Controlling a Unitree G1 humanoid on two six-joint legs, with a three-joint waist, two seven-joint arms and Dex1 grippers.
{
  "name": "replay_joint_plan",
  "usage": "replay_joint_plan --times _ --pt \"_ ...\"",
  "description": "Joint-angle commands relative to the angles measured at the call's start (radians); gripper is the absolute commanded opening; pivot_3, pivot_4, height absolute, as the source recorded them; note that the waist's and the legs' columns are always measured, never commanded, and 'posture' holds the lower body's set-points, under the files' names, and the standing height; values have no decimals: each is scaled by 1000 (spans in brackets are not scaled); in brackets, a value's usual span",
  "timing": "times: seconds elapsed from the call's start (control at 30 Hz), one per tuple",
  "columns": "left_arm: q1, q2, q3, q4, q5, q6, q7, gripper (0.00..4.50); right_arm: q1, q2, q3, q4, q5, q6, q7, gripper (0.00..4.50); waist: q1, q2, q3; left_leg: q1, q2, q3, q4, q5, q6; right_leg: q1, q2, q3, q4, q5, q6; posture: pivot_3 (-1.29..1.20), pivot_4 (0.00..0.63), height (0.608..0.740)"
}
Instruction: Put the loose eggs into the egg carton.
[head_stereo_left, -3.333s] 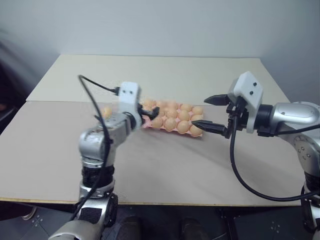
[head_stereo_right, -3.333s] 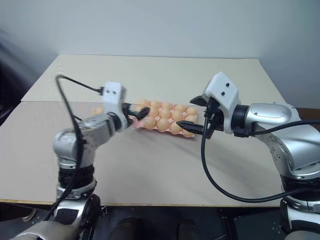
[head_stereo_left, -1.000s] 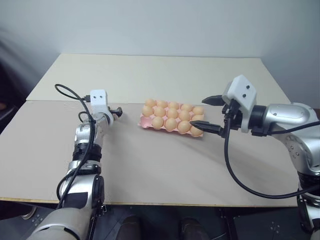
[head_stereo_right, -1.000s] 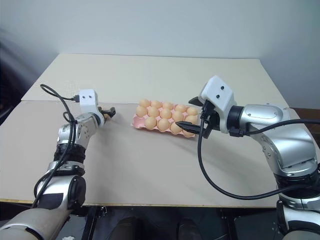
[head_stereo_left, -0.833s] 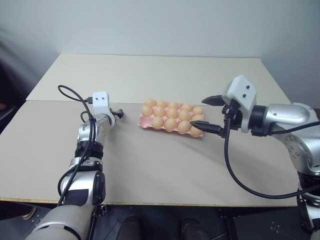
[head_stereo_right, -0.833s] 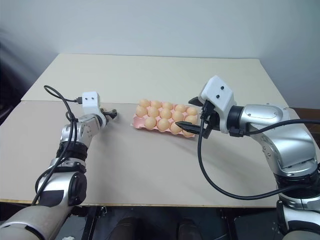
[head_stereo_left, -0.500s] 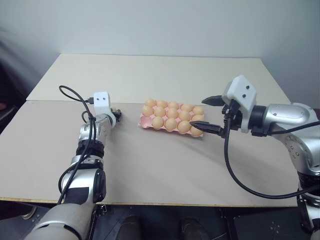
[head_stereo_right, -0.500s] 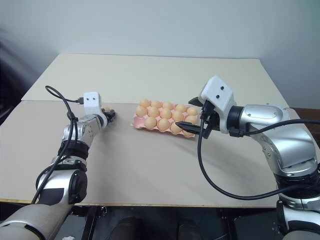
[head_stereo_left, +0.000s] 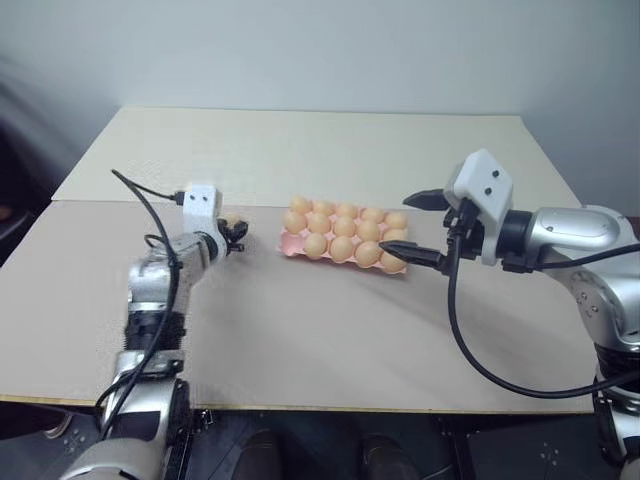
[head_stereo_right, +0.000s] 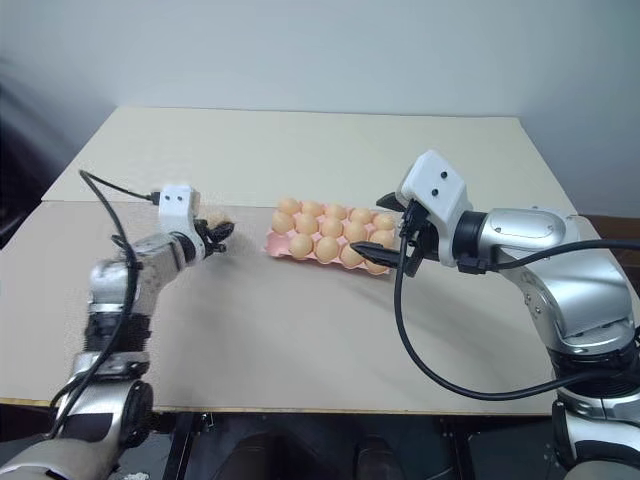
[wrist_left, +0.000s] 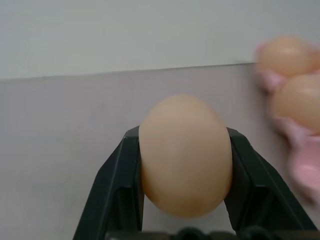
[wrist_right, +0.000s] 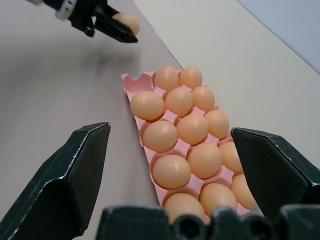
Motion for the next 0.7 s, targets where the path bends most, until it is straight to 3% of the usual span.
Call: replay_joint_plan --times 0.03,0.7 --pt "11 33 -24 -147 -83 105 -84 1721 17 0 -42 -40 11 1 -22 4500 1 0 0 1 0 0 0 -1 1 1 0 0 -1 0 0 0 150 740" --pt "-42 -42 -126 -49 -34 91 -76 1696 72 -13 -87 -100 38 33 -81 4500 -1 0 0 1 0 -1 0 -4 7 2 0 0 -2 0 0 0 150 740"
